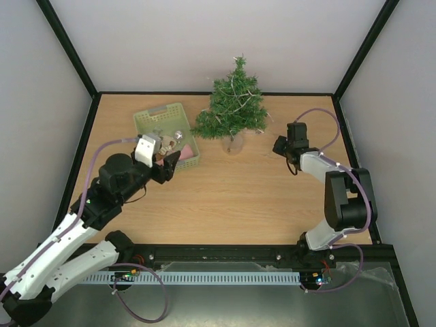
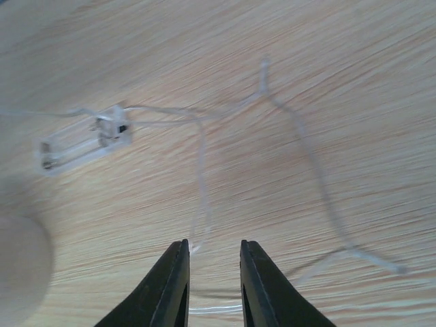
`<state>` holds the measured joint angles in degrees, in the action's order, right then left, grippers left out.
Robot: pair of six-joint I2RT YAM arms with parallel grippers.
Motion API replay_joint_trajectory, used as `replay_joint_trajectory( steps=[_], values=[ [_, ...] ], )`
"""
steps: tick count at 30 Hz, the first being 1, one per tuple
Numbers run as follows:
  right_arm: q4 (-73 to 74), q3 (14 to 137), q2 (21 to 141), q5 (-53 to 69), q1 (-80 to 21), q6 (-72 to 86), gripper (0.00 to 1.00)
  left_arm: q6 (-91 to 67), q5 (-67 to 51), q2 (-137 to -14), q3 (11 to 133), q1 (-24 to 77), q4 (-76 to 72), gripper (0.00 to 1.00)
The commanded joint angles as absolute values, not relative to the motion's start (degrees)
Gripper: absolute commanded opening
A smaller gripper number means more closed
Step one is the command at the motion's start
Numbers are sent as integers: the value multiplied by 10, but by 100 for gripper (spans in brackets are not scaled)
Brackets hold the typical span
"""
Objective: Decorate the small christmas tree
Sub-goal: Wrap the decoration item around the Christmas tree.
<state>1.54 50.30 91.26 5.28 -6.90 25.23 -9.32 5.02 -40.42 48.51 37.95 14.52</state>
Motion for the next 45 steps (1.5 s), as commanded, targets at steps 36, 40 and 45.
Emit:
replay_joint_trajectory(
  steps=[36, 40, 45],
  values=[
    [-49, 458, 881, 77, -96, 206, 2, -31, 44, -380, 420, 375, 111, 65],
    [9, 446, 811, 70, -106, 170, 2, -25, 26, -378, 414, 375, 100, 63],
    [73, 442, 717, 69, -115, 142, 2, -9, -13, -376, 405, 376, 72, 60]
  ],
)
